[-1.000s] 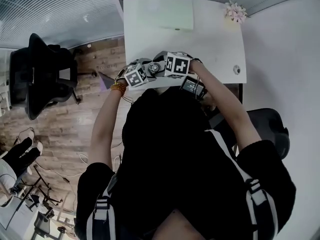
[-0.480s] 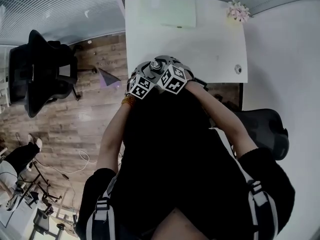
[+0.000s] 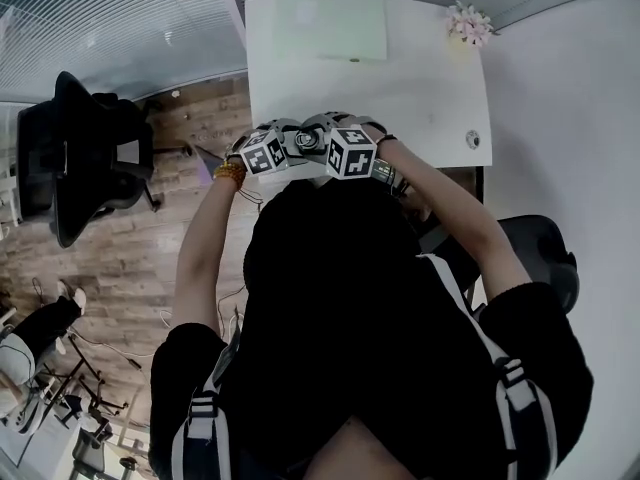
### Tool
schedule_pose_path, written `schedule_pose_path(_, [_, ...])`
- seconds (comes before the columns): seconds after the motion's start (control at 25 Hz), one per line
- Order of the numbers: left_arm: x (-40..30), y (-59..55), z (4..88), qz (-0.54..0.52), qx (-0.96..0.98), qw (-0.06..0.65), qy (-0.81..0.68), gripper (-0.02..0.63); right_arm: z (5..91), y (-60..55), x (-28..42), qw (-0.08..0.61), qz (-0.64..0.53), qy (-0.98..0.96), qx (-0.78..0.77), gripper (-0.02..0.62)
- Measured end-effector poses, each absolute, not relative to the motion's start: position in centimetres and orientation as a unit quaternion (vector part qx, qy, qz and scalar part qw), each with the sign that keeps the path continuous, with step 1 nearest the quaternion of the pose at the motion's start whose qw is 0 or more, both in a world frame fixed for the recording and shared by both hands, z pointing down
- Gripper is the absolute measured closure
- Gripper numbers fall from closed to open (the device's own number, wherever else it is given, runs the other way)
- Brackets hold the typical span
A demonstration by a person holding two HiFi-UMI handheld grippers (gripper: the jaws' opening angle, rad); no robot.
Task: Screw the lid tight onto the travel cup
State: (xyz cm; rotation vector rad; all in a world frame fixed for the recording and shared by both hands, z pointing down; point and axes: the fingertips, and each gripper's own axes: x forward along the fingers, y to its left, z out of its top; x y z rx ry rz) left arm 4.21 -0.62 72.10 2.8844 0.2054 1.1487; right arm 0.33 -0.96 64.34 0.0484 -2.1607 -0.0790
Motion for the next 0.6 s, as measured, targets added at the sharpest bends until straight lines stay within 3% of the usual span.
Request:
schedule_pose_path(0.16, [4.0,-0.9,71.7,0.358,0.933,0.015,0.009,0.247,63.5,-2.6,0.8,0.438,0.070,-0.890,0.105,0.311])
schedule_pose_path(0.28, [3.9,-0.9,71.8,0.331,0.939,0.058,-0.078,0.247,64.3,-3.0,1.0,0.425,0.163,-0.874,0.168,0.313])
schedule_pose_path(0.32, [4.0,-0.9,71.9,0.322,0.938,0.075,-0.107,0.247,64.7,-3.1,1.1,0.428,0.177,-0.867,0.182,0.339])
schedule_pose_path(0.48, [4.2,-1.2,72.0,0.289,0.929,0.121,-0.195,0.261,64.8,-2.7,1.2,0.440,0.167,-0.861,0.194,0.343])
schedule_pose_path(0.6, [4.1,-1.0,72.1,0.285,0.935,0.124,-0.171,0.264,64.8,-1.9,0.9,0.455,0.102,-0.872,0.151,0.345])
